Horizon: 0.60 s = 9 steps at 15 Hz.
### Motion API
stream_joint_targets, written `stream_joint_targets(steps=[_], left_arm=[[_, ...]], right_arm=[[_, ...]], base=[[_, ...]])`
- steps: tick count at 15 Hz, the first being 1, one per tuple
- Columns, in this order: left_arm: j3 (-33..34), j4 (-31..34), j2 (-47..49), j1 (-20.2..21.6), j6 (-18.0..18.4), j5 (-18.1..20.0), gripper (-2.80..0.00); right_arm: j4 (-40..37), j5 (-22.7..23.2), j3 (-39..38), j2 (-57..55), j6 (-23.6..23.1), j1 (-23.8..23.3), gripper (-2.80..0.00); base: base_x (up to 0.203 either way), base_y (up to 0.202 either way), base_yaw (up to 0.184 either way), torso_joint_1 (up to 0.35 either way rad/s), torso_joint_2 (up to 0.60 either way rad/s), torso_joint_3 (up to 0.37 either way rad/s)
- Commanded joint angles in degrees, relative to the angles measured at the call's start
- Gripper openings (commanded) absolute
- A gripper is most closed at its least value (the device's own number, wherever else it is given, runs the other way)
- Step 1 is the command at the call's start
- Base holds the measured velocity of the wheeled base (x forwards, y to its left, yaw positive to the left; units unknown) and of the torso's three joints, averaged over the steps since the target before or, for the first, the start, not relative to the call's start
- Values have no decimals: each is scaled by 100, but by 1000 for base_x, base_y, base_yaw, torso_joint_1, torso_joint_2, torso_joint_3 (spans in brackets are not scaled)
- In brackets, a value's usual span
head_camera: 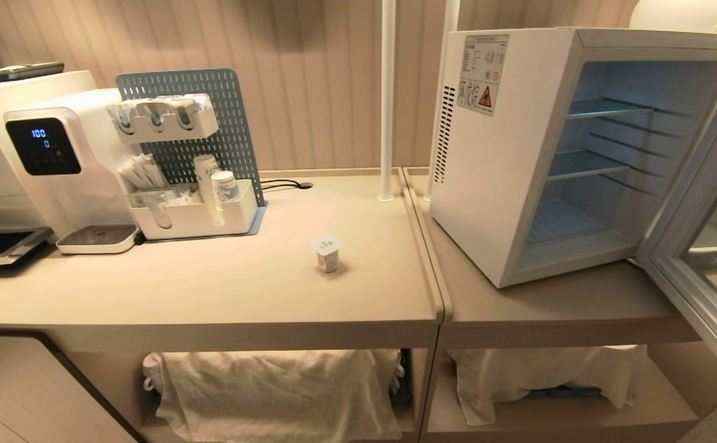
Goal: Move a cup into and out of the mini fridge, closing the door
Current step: Close the freezer door
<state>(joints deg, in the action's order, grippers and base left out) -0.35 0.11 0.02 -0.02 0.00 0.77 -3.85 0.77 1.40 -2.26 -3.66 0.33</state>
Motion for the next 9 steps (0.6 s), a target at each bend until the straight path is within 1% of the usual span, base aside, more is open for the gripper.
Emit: stream_joint_targets(steps=[1, 9], left_arm=[[0, -3, -2, 2, 0, 2, -280], [0, -3, -2, 2, 0, 2, -280]], right_arm=[[-1, 2, 0, -21, 3, 2, -280], [-1, 2, 0, -21, 5, 2, -280]], base=[[0, -197, 0, 2, 7, 5], [0, -195, 0, 3, 5, 3]])
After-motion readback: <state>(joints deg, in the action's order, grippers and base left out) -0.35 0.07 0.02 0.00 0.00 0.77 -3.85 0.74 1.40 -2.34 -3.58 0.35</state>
